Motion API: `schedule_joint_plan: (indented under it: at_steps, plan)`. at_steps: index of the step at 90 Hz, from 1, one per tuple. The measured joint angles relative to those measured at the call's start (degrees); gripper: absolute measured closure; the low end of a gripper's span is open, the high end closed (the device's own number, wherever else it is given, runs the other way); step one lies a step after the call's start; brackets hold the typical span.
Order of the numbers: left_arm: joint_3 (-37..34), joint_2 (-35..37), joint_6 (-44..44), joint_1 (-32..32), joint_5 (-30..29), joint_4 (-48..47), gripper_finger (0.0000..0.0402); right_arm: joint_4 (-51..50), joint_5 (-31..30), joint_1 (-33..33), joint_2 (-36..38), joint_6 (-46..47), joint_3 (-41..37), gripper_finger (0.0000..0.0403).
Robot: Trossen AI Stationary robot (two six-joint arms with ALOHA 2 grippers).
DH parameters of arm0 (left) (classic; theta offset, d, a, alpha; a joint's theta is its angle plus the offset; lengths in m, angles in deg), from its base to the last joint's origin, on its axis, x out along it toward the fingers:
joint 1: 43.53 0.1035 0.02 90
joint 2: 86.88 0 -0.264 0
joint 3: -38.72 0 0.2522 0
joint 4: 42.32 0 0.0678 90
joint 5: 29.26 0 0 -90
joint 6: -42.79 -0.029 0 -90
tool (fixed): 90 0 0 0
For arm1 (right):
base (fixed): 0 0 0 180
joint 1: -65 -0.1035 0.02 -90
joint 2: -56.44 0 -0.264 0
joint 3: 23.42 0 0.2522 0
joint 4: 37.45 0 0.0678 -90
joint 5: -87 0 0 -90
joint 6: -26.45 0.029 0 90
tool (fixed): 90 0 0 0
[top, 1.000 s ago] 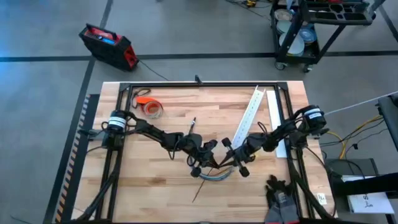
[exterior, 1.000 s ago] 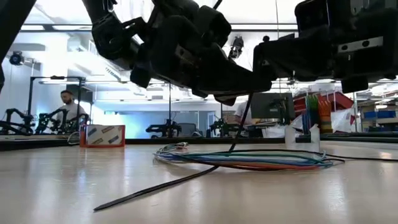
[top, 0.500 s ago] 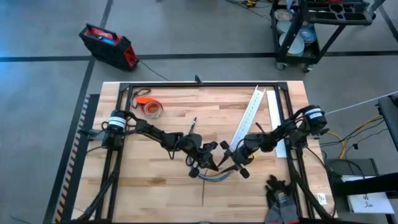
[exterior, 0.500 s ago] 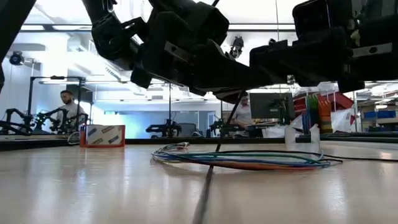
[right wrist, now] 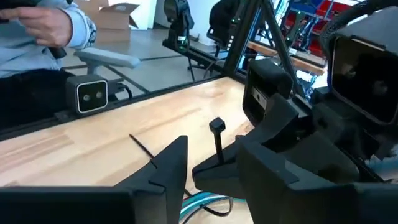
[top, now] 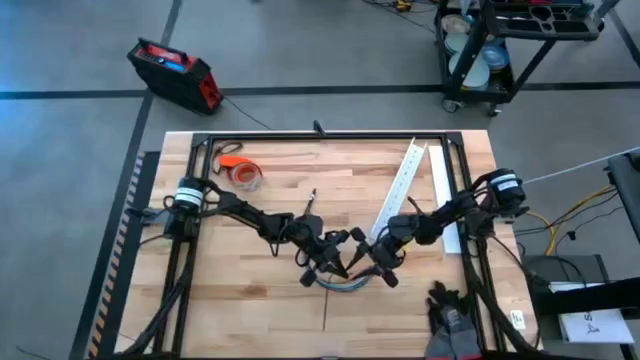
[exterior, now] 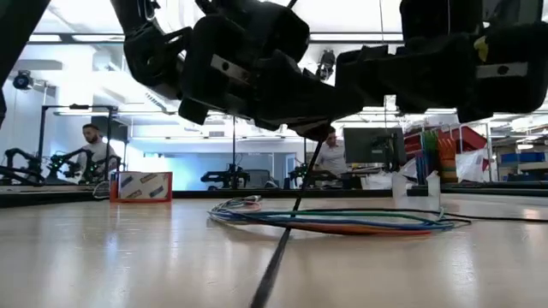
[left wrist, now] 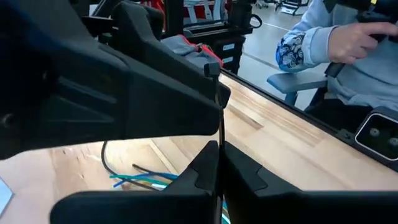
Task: Ziptie cables
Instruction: Wrap the cables together using a black zip tie
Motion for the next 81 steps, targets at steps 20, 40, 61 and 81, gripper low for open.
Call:
schedule_joint_plan:
  at_steps: [20,40,61,81]
  plan:
    - [0.0,0.0,0.0,0.0,3.0,0.7,0.0401,0.2,0.7,0.0,0.0,-2.2,1.0,0.0311]
    - [-0.3,0.0,0.0,0.0,5.3,2.9,0.0401,0.4,2.9,0.1,1.1,-3.0,1.0,0.0313]
    - [-0.4,0.0,1.3,0.1,3.9,6.5,0.0401,-5.7,2.7,0.5,6.4,-5.7,0.2,0.03]
    - [-0.4,0.1,10.6,1.4,3.6,8.7,0.0401,-23.6,2.6,1.8,17.0,-7.5,1.3,0.0274]
